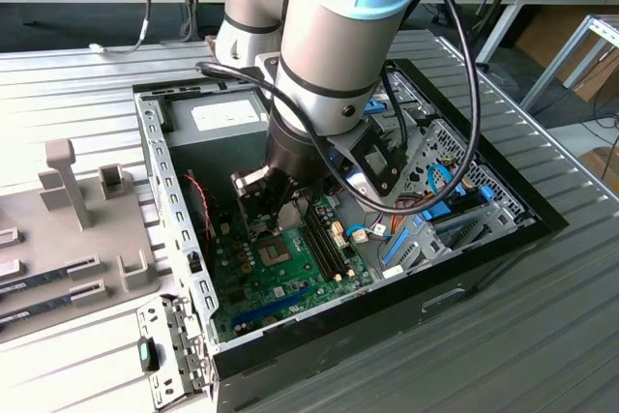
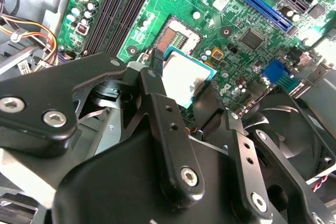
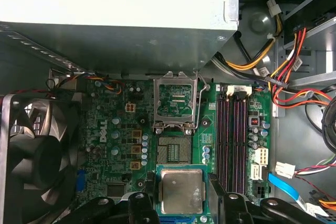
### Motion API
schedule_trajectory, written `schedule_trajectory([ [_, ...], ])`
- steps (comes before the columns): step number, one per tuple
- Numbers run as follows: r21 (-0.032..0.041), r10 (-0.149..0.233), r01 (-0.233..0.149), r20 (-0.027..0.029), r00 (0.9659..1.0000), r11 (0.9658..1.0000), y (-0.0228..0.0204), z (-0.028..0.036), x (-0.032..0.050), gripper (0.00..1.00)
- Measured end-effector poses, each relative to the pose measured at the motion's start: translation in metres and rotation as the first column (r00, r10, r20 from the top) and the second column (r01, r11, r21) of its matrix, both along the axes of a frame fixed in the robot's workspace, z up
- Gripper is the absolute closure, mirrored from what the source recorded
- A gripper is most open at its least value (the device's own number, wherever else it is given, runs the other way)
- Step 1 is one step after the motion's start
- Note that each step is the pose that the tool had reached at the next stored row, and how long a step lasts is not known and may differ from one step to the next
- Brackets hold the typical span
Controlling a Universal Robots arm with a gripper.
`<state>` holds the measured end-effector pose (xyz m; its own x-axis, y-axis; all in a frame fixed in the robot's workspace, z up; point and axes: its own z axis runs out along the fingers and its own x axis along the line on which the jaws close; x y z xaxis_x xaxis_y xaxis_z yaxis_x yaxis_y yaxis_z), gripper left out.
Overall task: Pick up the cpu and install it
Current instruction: 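Pick up the cpu and move it towards the insertion slot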
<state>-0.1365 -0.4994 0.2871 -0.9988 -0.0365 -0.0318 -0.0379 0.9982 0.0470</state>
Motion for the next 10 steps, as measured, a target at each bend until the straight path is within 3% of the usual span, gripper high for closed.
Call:
schedule_trajectory([
  [10, 0.0, 0.0, 0.0, 0.0, 1.0, 1.0, -0.0001, -0.0031, 0.0001, 0.53],
])
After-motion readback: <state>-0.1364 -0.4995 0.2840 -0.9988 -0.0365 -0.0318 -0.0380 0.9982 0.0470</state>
